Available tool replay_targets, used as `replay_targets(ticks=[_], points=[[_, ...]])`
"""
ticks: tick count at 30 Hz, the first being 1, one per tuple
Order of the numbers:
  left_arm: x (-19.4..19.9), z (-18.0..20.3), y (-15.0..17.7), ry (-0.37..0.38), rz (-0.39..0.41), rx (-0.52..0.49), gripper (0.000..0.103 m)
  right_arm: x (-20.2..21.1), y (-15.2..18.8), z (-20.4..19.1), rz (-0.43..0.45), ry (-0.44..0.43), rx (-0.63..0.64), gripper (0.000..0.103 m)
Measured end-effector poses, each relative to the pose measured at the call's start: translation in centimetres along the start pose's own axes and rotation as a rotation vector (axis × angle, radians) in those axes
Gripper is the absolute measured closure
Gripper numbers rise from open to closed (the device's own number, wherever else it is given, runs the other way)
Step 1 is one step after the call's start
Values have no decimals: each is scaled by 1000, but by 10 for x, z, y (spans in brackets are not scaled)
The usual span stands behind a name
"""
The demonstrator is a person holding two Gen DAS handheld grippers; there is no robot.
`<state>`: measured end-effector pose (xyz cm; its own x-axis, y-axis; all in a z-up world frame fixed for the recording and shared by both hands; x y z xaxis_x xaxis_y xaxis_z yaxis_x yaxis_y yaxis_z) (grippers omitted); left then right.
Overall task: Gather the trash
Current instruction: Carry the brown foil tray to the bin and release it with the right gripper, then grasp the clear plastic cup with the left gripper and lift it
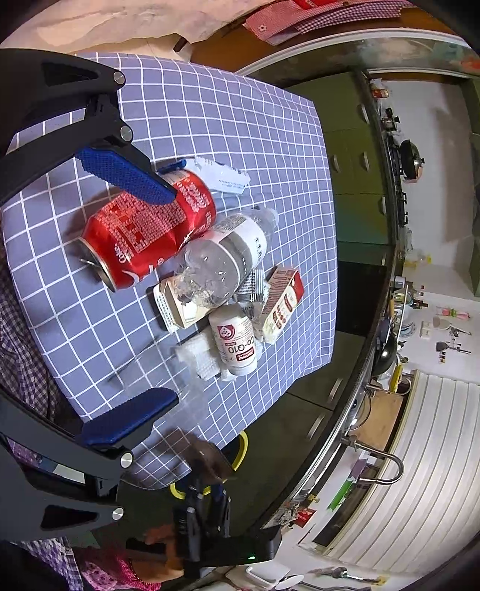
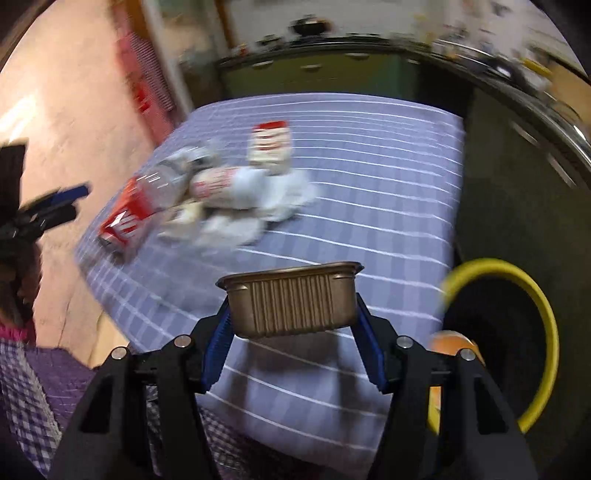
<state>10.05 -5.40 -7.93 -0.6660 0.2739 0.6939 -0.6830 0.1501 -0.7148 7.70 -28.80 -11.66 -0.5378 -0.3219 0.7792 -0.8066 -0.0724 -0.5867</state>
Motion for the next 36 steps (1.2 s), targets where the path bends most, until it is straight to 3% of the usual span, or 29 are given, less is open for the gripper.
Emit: replay_targets(ticks=[6,11,14,15,16,23,27,30,34,36], points=[[-4,11,-1,16,-7,-27,5,35,26,84,69,202,-232,45],[-7,22,-3,29,-12,-47,5,27,50,142,12,316,-359,45],[-8,30,-3,33,-15,-72,5,9,60,163,-48,354,-390,39],[-7,33,-3,35,-14,-85,5,6,62,168,-48,372,-402,30],[-6,36,-3,42,-14,-97,5,4,63,173,-43,394,-413,27],[-1,55,8,114,-26,-216,5,19,61,168,42,381,-428,27],[-2,76,25,213,-57,-328,5,38,54,147,100,362,-387,27],[-5,92,36,241,-50,-415,6,47,51,139,123,347,-371,27],[-9,106,44,324,-54,-464,6,50,51,128,127,322,-354,27],[-16,112,47,325,-56,-479,6,51,54,123,128,311,-346,27]])
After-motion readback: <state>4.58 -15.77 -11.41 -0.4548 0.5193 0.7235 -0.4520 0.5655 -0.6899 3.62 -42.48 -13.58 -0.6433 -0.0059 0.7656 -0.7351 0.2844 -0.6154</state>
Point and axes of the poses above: each gripper's, at about its wrist camera, not at the fingertips, and x roughly against the way its jaws point, z to its right, y to its underside, the point moved 2 cm from there along -x, roughly the way its jaws point, and after that the axes turned 5 degrees about -y, right-handed, at the moved point
